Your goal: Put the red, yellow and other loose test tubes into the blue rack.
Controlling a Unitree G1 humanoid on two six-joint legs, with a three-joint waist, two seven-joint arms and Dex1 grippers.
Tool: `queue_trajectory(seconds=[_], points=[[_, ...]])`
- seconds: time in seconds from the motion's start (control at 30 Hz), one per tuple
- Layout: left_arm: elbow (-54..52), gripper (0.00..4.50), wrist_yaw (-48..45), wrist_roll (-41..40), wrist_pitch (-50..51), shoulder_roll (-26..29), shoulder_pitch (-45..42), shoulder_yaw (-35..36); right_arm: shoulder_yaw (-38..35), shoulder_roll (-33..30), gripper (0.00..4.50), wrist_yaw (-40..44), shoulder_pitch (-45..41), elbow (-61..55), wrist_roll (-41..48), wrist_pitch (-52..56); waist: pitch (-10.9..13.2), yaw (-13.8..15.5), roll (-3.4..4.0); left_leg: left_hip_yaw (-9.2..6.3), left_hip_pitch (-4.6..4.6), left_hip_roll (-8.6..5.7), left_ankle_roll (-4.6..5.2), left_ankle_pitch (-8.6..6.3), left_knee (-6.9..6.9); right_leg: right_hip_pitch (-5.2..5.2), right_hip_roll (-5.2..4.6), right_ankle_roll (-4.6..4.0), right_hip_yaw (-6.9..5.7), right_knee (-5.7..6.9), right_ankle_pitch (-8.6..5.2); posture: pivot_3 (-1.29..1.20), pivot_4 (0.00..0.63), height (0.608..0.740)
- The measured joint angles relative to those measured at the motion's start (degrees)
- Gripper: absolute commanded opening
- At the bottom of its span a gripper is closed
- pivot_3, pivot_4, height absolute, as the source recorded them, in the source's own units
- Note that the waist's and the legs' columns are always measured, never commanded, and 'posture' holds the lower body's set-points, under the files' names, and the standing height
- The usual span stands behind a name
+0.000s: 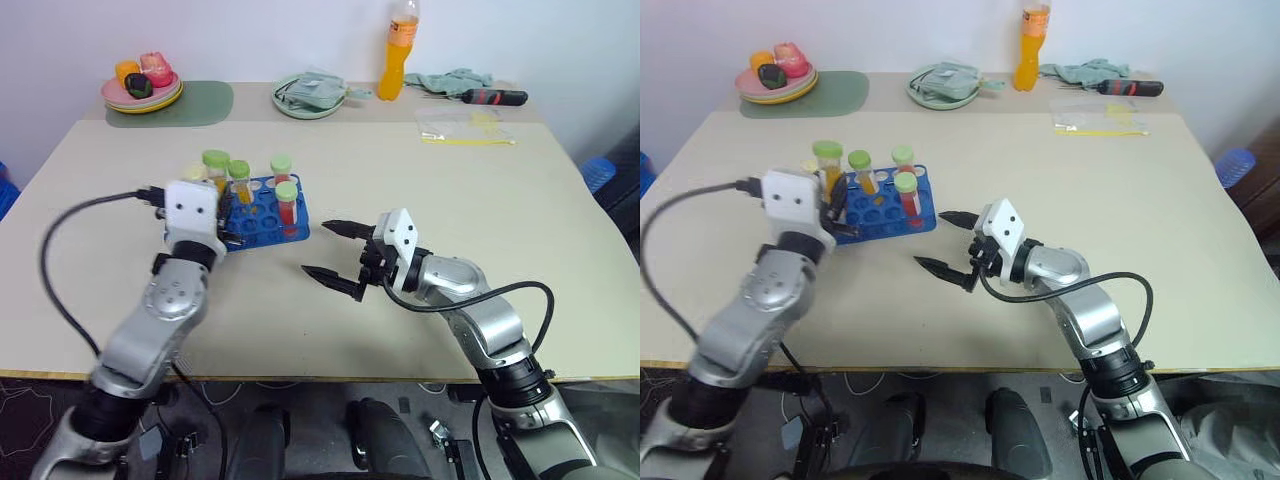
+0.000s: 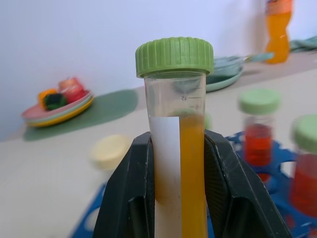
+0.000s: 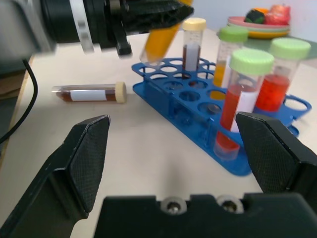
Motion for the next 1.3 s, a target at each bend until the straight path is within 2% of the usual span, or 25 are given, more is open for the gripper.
queue_trajectory(seconds=[0.17,0.47,0.83,1.3], points=[[7.21,0.74,-3.68,5.92,-7.2,-6.15,-0.24,0.69,-0.97,0.03,4.5,-1.64,0.73,-0.28,0.0,0.67,0.0,-0.26,0.01,0.0,0.04,0.01,0.02,-0.01,0.01,-0.01,0.01,0.0,0.0,0.09,0.0,0.0,0.15,0.74],[18.0,0.74,-9.65,10.67,-15.11,-11.56,-3.58,3.55,-1.44,0.17,4.5,-2.82,0.95,-0.76,0.06,1.2,0.0,-0.16,0.0,-0.01,0.03,0.0,0.03,-0.01,0.03,0.01,0.01,0.04,-0.01,0.1,0.03,0.0,0.15,0.74],[25.85,0.74,-15.71,10.89,-23.73,-17.41,-4.62,8.09,-1.68,0.24,4.5,-3.51,0.95,-1.12,0.54,1.23,-0.01,-0.1,0.0,-0.02,0.04,0.0,0.04,-0.02,0.04,0.02,0.0,0.06,-0.02,0.11,0.04,0.0,0.15,0.74],[34.89,0.74,-20.46,11.11,-38.65,-20.9,-4.97,10.45,-1.67,0.57,4.5,-3.86,0.95,-1.45,0.62,1.28,-0.01,-0.19,0.0,-0.02,0.06,0.0,0.04,-0.02,0.06,0.03,0.02,0.07,-0.02,0.13,0.04,0.0,0.15,0.74]])
